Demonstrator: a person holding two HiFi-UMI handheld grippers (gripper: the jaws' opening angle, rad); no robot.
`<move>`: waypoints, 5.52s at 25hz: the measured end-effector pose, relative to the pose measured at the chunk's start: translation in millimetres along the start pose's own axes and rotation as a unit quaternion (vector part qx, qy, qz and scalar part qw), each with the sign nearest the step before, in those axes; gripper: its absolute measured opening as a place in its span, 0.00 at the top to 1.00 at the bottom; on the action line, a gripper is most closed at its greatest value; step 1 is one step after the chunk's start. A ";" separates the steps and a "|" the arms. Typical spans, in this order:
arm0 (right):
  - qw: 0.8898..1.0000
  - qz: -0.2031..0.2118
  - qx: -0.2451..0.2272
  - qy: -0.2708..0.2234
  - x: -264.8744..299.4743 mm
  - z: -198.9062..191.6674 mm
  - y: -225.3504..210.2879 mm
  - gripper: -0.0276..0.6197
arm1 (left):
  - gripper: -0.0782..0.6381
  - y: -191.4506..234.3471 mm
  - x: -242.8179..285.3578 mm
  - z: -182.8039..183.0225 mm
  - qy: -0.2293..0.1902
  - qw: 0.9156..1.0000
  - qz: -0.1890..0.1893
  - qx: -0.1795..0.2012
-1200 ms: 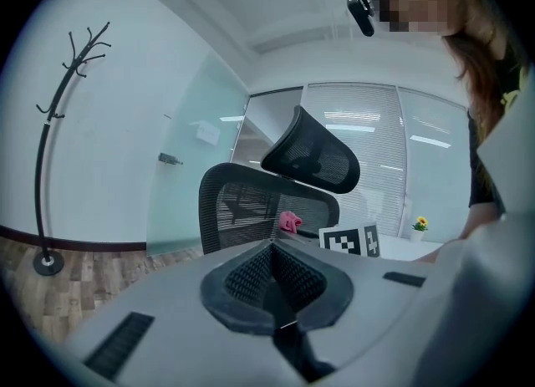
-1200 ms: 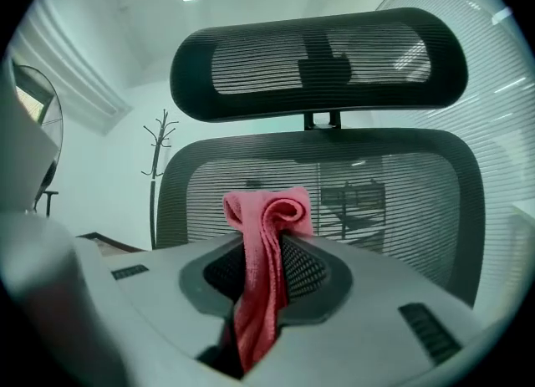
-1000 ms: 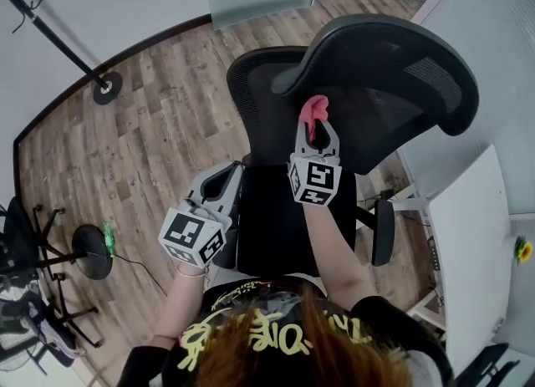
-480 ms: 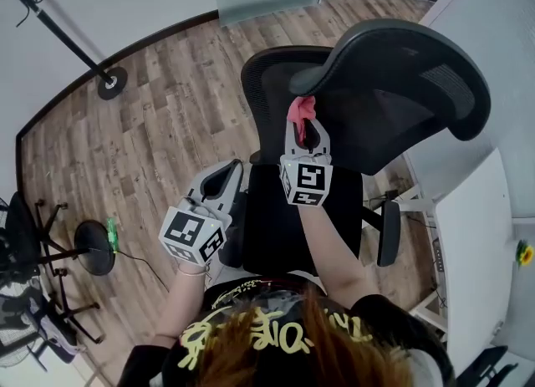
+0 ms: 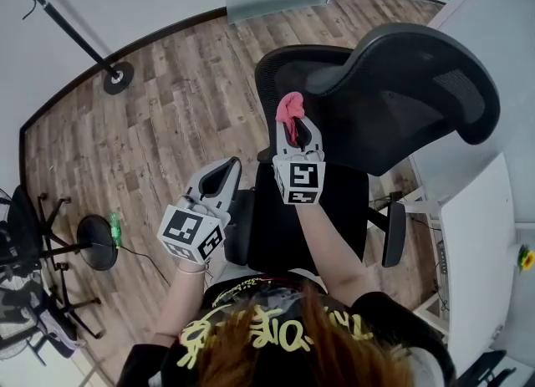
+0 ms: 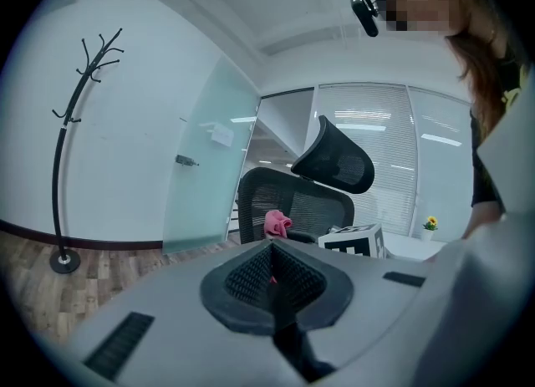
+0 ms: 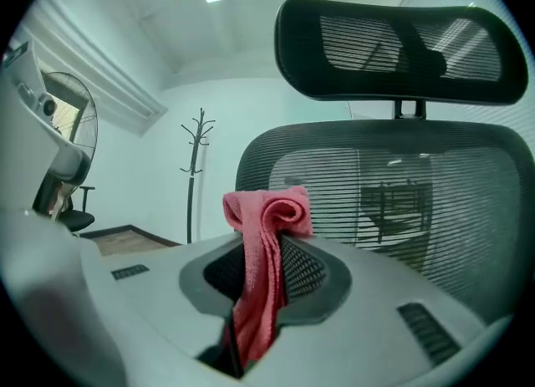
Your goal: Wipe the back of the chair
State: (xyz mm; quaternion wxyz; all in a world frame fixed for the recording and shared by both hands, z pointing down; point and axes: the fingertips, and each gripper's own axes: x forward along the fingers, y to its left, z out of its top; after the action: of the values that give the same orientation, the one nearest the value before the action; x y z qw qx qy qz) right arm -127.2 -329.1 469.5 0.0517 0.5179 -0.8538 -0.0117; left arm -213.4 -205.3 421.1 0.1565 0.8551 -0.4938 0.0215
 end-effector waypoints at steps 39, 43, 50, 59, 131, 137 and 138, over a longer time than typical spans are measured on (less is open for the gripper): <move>0.984 -0.178 0.001 0.010 -219.0 -25.1 -250.6 0.85 | 0.90 -196.9 132.5 -33.1 0.014 0.991 -0.130 0.029; 0.979 -0.200 0.001 0.026 -232.8 -43.2 -285.5 0.85 | 0.90 -214.6 151.8 -43.0 0.016 0.991 -0.129 0.028; 0.975 -0.217 0.008 0.044 -239.8 -70.8 -326.5 0.85 | 0.90 -233.2 182.9 -64.5 0.032 0.991 -0.127 0.030; 0.974 -0.216 0.019 0.072 -226.2 -107.3 -342.8 0.85 | 0.90 -232.0 212.8 -79.4 0.046 0.991 -0.122 0.028; 0.989 -0.117 -0.006 0.086 -97.8 -102.0 -166.3 0.85 | 0.90 -59.3 149.9 -76.8 0.038 0.999 -0.022 -0.015; 0.991 -0.099 -0.010 0.085 -84.1 -97.7 -142.6 0.85 | 0.90 -39.8 137.0 -72.1 0.035 0.999 -0.009 -0.017; 0.992 -0.098 -0.010 0.085 -82.0 -97.2 -139.1 0.85 | 0.90 -36.0 135.0 -71.5 0.034 0.999 -0.006 -0.017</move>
State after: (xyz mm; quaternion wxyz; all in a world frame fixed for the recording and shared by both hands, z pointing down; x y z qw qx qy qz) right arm 42.9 -317.7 549.7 0.1279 0.5974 -0.7915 0.0189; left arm -105.3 -281.1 506.0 0.1882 0.8541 -0.4831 0.0410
